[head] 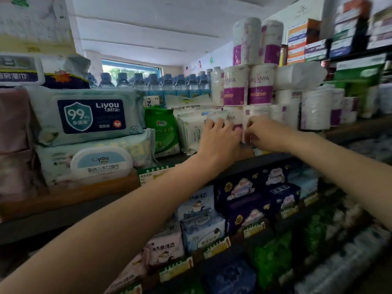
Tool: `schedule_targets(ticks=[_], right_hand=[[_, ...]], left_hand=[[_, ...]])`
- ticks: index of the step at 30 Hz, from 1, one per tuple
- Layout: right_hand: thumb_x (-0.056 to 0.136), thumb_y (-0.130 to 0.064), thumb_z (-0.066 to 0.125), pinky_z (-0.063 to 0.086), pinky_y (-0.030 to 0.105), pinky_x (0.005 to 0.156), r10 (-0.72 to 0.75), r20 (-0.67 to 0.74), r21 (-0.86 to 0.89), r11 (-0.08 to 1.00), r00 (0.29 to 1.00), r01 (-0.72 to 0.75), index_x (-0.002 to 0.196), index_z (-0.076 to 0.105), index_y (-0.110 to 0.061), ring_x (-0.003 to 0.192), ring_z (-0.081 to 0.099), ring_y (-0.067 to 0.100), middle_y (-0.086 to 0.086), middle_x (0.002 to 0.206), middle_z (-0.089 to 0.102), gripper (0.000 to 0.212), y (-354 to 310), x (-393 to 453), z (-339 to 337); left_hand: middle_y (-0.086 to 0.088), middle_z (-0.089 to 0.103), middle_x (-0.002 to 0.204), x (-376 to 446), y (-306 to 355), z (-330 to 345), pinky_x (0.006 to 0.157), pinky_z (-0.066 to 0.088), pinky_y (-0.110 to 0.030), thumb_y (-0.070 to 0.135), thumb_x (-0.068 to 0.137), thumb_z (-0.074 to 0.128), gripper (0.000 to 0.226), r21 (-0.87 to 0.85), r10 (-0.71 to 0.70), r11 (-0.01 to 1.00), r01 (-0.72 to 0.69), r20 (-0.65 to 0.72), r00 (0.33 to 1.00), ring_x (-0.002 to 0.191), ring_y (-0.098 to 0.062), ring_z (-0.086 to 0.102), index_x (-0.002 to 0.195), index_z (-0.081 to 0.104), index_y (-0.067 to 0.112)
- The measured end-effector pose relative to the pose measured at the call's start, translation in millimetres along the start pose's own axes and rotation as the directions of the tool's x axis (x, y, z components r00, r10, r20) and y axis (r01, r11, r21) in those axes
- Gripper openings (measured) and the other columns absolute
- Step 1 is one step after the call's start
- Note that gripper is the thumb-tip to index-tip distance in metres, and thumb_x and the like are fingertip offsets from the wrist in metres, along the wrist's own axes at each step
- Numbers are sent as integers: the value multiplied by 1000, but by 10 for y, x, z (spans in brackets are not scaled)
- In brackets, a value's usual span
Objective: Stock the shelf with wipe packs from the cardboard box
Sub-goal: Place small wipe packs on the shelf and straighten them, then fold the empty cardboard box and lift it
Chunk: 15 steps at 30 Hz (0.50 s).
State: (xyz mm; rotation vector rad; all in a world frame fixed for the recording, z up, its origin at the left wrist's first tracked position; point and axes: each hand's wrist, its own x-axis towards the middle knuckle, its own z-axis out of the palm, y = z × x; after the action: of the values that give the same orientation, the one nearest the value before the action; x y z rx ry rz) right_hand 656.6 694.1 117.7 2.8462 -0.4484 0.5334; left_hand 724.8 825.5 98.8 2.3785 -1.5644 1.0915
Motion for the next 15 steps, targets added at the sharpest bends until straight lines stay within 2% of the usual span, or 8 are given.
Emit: schedule_targets(ticks=[3, 5, 7, 9, 11, 15], right_hand=[[91, -12, 50, 44, 31, 78, 122, 104, 64, 990, 987, -129, 99, 70, -14, 103, 55, 24, 2, 105, 53, 22, -184, -811, 20], [92, -15, 47, 39, 28, 68, 235, 213, 8, 970, 948, -242, 102, 68, -15, 106, 53, 25, -1, 101, 46, 23, -341, -1427, 103], [91, -17, 49, 43, 31, 83, 328, 310, -21, 941, 892, -338, 105, 67, -13, 109, 52, 30, 8, 106, 52, 24, -441, -2092, 244], [91, -15, 48, 41, 33, 94, 419, 410, -25, 893, 810, -449, 109, 65, -9, 112, 51, 31, 14, 116, 57, 26, -545, -2889, 373], [92, -12, 46, 38, 32, 93, 498, 511, -69, 836, 701, -544, 114, 63, -6, 114, 51, 30, 14, 118, 59, 28, -654, -3733, 426], [93, -15, 48, 37, 26, 83, 662, 642, -131, 592, 387, -795, 126, 51, -10, 115, 49, 27, 10, 124, 51, 33, -837, -5386, 481]], left_hand=[[-8, 54, 127, -406, 236, -78, 97, 33, -40, 26, 91, 44, 33, -80, 179, 981, -176, 33, 983, 117, -29, 47, 120, 51, 13], [-9, 54, 125, -668, 507, -73, 95, 34, -40, 25, 91, 43, 34, -177, 252, 955, -238, 62, 966, 116, -30, 49, 122, 46, 11], [-11, 52, 128, -981, 907, -77, 95, 34, -41, 27, 92, 43, 39, -283, 325, 916, -283, 114, 939, 117, -32, 50, 127, 40, 8], [-13, 48, 132, -1361, 1424, -85, 97, 34, -42, 28, 93, 43, 46, -350, 471, 852, -390, 185, 863, 119, -33, 49, 133, 33, 6], [-14, 47, 133, -1806, 1999, -113, 97, 35, -42, 29, 93, 45, 51, -439, 611, 760, -480, 228, 758, 120, -32, 48, 135, 29, 5], [-13, 47, 135, -2763, 3011, -291, 98, 35, -40, 30, 90, 48, 58, -606, 813, 545, -579, 214, 541, 123, -31, 48, 138, 26, 8]])
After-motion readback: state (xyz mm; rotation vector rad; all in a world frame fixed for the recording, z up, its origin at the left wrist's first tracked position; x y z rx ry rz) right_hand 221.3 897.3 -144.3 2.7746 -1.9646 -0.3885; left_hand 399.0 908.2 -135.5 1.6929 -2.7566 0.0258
